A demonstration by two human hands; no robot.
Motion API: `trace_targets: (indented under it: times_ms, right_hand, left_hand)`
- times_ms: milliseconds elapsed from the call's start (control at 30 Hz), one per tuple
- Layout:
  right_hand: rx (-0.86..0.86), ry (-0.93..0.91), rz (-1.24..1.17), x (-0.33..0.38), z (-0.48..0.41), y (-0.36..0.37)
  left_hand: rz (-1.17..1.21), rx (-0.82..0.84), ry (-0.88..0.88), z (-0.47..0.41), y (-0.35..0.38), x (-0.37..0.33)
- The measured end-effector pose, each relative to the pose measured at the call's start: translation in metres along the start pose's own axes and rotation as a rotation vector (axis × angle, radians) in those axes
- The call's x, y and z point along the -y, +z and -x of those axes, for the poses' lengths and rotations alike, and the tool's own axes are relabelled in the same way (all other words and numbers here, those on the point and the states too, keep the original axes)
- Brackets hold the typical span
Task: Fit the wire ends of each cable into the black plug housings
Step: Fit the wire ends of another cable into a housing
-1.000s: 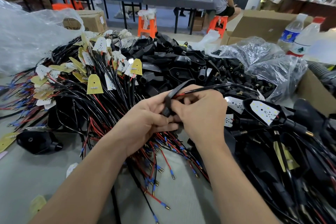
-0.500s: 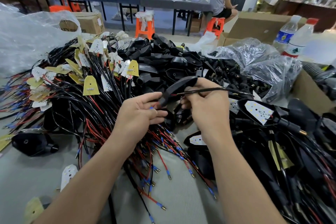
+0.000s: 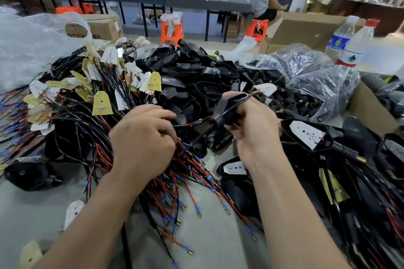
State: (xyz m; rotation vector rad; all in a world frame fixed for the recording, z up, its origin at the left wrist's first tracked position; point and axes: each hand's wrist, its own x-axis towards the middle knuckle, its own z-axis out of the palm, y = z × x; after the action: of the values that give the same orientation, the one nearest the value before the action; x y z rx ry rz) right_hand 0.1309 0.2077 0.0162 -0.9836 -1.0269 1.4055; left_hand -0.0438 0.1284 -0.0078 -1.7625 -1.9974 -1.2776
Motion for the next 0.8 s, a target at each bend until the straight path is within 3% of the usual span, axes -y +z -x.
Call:
trace_targets:
  times_ms: [100,233,300,367,433,500,667,800]
  right_hand:
    - [0.053,-0.027,0.209,0.004,0.004,-0.001]
    - [0.147,-0.118,0.440,0.000,0.007,0.003]
    - [0.143,-0.225,0.616,-0.008,0.006,0.006]
    - [0.051,-0.313,0.640,-0.015,0.005,0.009]
    - [-0.014,-0.271,0.485,-0.013,0.008,0.011]
    - [0.048,-0.156,0.382,-0.012,0.011,0.011]
    - [0.554,0.134,0.242,-0.018,0.029,0.022]
    - [0.475,0.055,0.442,-0.011,0.026,0.018]
  left_hand:
    - [0.194,0.107,0.086,0.006,0.006,-0.010]
    - [0.988,0.380,-0.418,0.009,0.010,-0.025]
    - [1.218,0.548,-0.575,0.008,0.013,-0.032]
    - [1.331,0.616,-0.696,0.005,0.016,-0.033]
    - [1.454,0.622,-0.783,0.000,0.014,-0.030]
    - [1.578,0.577,-0.820,-0.005,0.010,-0.024]
    - [1.598,0.510,-0.848,-0.008,0.008,-0.015]
    - [1.798,0.278,-0.808,-0.014,0.008,-0.008]
